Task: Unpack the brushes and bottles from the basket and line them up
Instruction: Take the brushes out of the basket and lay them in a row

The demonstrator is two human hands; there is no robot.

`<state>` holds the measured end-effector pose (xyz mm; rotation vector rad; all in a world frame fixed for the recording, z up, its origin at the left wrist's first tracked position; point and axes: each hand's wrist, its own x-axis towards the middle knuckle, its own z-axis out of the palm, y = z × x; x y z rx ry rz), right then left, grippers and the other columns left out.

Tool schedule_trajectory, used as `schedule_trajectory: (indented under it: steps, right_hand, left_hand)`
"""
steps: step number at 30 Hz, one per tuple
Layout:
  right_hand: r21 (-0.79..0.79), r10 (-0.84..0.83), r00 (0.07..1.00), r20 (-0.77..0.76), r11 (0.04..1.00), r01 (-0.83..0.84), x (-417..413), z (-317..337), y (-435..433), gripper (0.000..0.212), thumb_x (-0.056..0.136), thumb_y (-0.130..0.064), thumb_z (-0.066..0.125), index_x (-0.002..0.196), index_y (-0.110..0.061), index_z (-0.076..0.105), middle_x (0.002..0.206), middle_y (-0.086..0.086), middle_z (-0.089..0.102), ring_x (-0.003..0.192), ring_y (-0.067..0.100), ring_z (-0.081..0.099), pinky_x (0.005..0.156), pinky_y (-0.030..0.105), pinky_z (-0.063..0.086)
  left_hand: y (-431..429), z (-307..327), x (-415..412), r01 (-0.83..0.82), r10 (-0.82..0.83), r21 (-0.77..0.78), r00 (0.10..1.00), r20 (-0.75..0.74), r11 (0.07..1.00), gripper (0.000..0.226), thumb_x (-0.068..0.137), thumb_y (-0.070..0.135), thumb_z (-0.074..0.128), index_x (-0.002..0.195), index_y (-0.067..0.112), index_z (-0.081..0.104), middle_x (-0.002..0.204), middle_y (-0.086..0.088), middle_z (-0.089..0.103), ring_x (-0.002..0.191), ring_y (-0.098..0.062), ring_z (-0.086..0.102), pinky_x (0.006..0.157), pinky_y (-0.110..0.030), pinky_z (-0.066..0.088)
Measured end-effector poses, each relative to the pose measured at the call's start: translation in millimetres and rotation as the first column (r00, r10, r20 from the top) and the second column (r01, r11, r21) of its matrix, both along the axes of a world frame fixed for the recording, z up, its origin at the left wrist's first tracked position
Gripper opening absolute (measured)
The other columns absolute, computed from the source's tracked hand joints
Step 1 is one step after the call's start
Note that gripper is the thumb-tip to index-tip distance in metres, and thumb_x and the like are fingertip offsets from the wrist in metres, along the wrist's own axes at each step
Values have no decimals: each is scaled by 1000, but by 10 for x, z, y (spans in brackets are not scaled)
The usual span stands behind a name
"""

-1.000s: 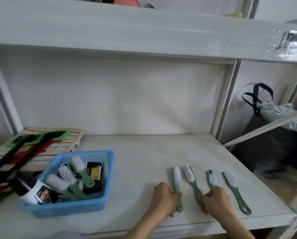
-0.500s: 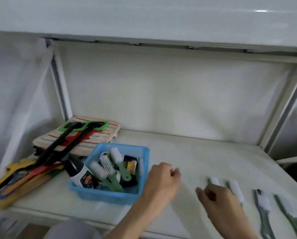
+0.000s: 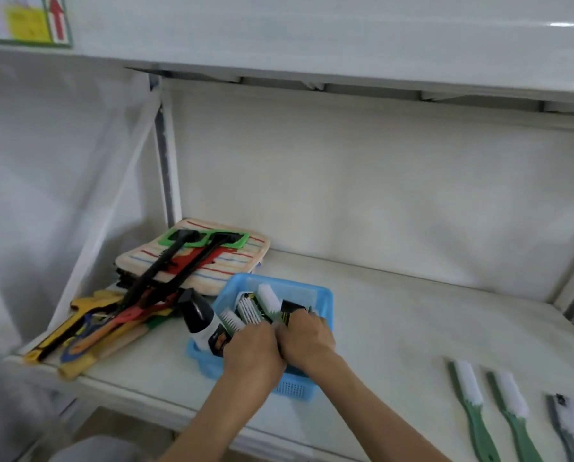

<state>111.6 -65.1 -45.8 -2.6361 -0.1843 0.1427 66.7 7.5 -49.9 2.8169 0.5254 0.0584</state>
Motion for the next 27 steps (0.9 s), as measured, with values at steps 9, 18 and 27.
schedule_trajectory:
  steps: [9,18,27]
  right_hand:
    - [165,9,997,-72,986,3,-23,22,-20,13,81,-20,59,70,-15,53,84,7,63,82,27,63,66,31,48]
    - [359,0,988,-156,931,56,-133,4,-202,25,86,-11,57,62,-16,52,63,-3,53,58,13,51,43,17,36]
    - [792,-80,975,-206,571,214,-225,223,-998,24,93,-4,59,72,5,66,79,23,70,71,29,70,68,35,61]
  left_hand:
    - [264,101,247,-138,87,-532,989,-120,836,8,86,9,53,80,7,58,63,-6,59,46,-15,54,29,-14,32]
    - [277,-47,313,-170,124,-642,985,-116,747,18,85,25,66,82,10,58,65,-7,60,46,-17,51,43,-20,38]
    - [-16,268,286,235,-43,-947,972,232,220,26,94,14,63,70,6,59,50,-3,44,27,-6,25,30,-13,15]
